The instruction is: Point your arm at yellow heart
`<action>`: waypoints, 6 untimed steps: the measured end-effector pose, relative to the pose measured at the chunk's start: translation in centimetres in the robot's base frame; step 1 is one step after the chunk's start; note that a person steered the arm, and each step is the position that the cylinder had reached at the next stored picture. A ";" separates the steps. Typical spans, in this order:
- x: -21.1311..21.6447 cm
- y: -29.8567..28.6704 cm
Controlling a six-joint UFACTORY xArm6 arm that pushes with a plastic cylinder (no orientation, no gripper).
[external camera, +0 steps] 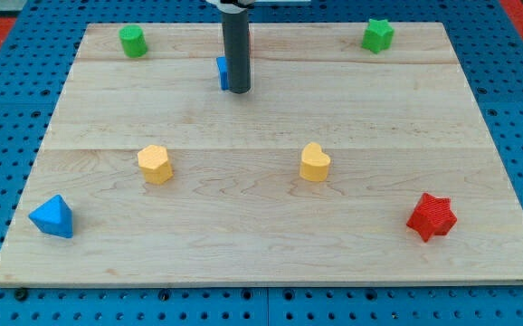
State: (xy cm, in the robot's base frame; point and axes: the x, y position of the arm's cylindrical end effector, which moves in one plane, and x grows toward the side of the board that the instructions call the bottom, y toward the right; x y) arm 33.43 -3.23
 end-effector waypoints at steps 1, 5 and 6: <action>0.2 2.3; 8.4 15.7; 15.5 16.6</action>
